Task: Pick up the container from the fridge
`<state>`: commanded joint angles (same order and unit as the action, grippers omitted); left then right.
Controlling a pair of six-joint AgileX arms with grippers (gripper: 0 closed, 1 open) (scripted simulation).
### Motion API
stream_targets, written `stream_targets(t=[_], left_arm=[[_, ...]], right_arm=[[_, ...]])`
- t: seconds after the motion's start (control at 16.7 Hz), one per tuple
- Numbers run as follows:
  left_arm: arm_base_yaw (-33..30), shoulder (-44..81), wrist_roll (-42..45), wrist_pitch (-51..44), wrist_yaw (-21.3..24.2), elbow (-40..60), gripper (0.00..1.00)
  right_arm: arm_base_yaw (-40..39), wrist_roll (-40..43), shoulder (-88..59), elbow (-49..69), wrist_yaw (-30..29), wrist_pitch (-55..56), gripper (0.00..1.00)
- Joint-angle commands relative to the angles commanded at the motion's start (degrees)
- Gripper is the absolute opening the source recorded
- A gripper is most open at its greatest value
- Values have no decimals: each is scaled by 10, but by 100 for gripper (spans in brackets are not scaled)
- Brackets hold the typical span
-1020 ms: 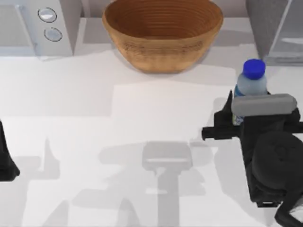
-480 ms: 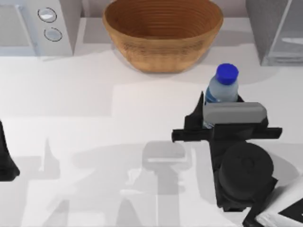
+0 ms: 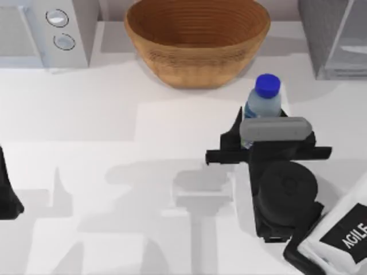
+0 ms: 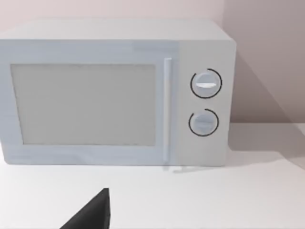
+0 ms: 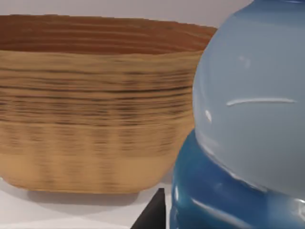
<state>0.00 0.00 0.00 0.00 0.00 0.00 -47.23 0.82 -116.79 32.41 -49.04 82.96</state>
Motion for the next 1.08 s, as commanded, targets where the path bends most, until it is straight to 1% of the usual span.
stream_targets(t=[0.24, 0.48, 1.08], left_arm=[[0, 0, 0, 0, 0, 0, 100], [0, 0, 0, 0, 0, 0, 100], [0, 0, 0, 0, 0, 0, 100]], right_arm=[[33, -2, -57, 45, 36, 24, 0], [37, -2, -62, 50, 40, 26, 0], [37, -2, -62, 50, 40, 26, 75]])
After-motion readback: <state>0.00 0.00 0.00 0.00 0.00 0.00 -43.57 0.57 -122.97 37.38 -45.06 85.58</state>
